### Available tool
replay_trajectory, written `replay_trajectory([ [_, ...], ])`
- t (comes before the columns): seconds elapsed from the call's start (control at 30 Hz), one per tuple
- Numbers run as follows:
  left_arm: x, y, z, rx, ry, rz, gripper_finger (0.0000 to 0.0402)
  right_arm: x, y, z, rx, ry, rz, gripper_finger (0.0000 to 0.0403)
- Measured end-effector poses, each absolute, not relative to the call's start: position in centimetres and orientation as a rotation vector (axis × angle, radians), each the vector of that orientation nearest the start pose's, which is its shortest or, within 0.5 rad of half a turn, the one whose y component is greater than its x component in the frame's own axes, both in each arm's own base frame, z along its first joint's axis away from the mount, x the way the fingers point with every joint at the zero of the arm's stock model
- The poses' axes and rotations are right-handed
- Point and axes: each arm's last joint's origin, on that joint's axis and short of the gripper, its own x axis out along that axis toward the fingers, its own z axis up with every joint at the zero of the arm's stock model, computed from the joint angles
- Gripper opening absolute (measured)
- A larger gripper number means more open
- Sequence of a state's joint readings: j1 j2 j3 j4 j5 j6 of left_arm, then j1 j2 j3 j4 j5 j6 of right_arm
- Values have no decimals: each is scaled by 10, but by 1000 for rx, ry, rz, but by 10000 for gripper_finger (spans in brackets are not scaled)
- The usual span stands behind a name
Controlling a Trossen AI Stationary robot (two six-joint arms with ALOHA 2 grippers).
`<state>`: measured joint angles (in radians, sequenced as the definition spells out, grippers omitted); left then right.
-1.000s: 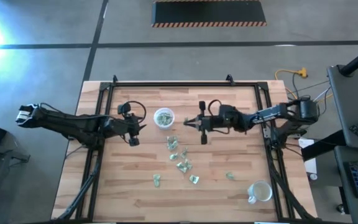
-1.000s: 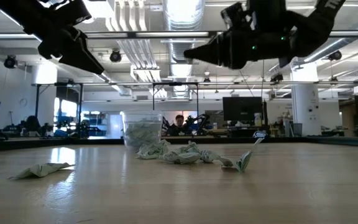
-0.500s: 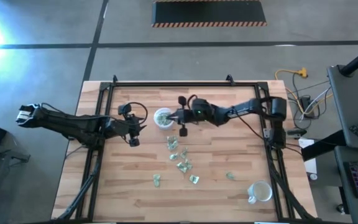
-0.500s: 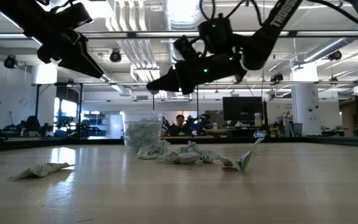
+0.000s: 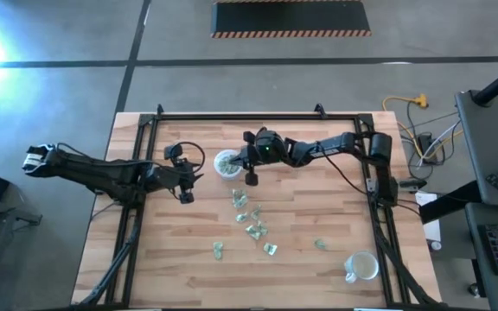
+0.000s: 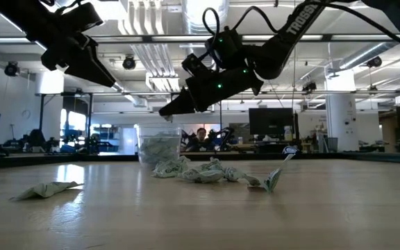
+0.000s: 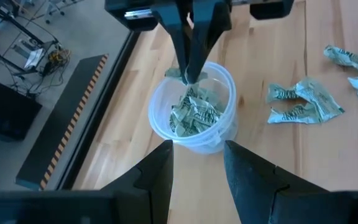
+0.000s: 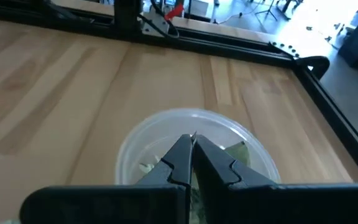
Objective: Pick and place Stevia / Truvia into bins
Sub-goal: Put the stevia packet into the transparent container
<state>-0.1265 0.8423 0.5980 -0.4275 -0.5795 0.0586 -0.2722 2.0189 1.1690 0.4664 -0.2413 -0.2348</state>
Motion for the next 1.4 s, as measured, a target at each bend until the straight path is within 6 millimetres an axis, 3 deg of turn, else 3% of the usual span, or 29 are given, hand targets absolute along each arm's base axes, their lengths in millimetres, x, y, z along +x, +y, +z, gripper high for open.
replay_trajectory([
  [0.13,170,-6,242,291,652,417,125,412,-111,158,-135,395,10,32],
  [0.37,170,-6,242,290,652,417,125,411,-111,158,-139,408,12,119],
  [0.57,174,-8,236,278,684,356,125,403,-102,176,-236,421,54,163],
  [0.7,180,-11,231,251,703,269,125,388,-85,193,-287,442,106,169],
  [0.93,193,-18,213,184,760,65,125,344,-60,215,-281,523,234,159],
  [1.07,201,-24,203,146,781,-52,125,318,-49,216,-260,532,260,153],
  [1.4,232,-52,174,83,792,-336,125,266,-34,197,-243,554,305,141],
])
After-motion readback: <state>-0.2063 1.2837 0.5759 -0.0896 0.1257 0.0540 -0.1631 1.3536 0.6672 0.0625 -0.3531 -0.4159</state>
